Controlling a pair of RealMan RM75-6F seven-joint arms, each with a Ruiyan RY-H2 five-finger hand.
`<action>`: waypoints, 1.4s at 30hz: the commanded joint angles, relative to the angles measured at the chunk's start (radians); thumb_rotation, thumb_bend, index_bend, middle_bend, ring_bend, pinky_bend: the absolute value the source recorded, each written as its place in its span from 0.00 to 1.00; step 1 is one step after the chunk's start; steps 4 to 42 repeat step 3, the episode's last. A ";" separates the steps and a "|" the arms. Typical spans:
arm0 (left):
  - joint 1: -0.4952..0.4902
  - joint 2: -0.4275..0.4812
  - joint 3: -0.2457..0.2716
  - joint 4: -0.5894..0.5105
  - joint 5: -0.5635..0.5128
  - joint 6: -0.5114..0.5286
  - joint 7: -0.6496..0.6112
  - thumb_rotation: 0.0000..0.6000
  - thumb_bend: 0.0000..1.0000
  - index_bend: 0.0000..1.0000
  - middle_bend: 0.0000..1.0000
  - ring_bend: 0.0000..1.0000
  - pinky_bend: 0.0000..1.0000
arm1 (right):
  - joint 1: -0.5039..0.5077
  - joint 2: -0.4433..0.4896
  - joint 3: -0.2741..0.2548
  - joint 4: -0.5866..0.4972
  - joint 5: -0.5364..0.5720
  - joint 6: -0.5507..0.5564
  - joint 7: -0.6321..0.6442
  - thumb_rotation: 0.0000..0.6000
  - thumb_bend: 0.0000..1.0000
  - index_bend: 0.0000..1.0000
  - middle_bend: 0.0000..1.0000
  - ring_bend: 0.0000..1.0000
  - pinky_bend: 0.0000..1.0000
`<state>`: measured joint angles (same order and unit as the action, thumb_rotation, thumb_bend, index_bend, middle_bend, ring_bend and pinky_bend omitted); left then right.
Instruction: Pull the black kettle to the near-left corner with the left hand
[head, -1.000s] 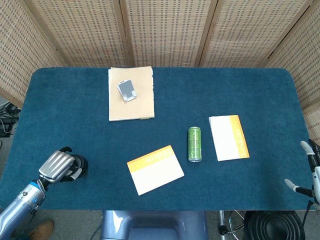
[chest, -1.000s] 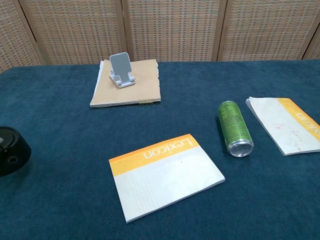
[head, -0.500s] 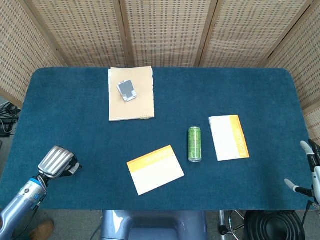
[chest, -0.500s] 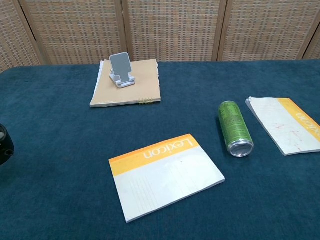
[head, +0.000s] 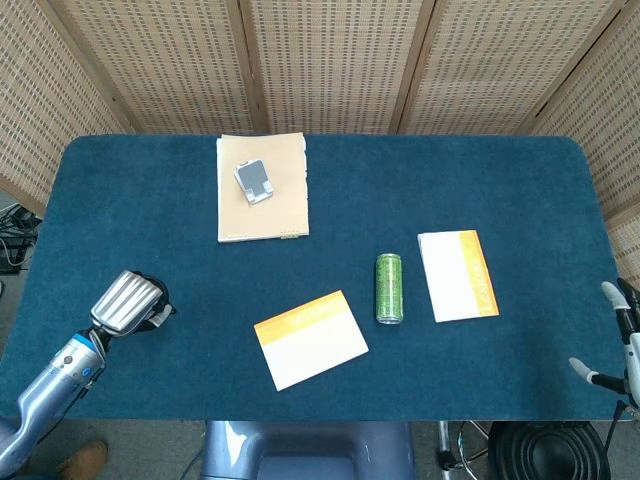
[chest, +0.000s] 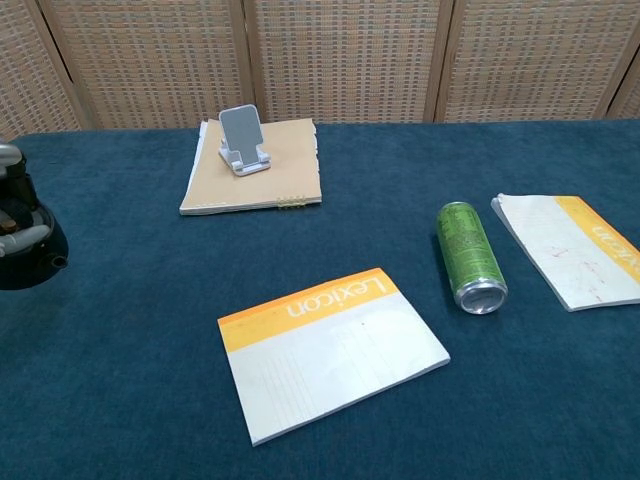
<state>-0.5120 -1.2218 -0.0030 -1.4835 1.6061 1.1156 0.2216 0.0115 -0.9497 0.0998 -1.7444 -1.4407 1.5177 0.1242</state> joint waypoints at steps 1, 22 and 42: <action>-0.010 -0.007 -0.012 0.011 0.001 0.005 -0.014 0.86 1.00 1.00 1.00 0.88 0.75 | 0.000 0.001 0.000 0.000 0.001 0.000 0.002 1.00 0.00 0.00 0.00 0.00 0.00; -0.015 -0.009 -0.018 0.015 0.003 0.011 -0.028 0.86 1.00 1.00 1.00 0.88 0.75 | 0.000 0.001 0.001 0.001 0.002 0.000 0.003 1.00 0.00 0.00 0.00 0.00 0.00; -0.015 -0.009 -0.018 0.015 0.003 0.011 -0.028 0.86 1.00 1.00 1.00 0.88 0.75 | 0.000 0.001 0.001 0.001 0.002 0.000 0.003 1.00 0.00 0.00 0.00 0.00 0.00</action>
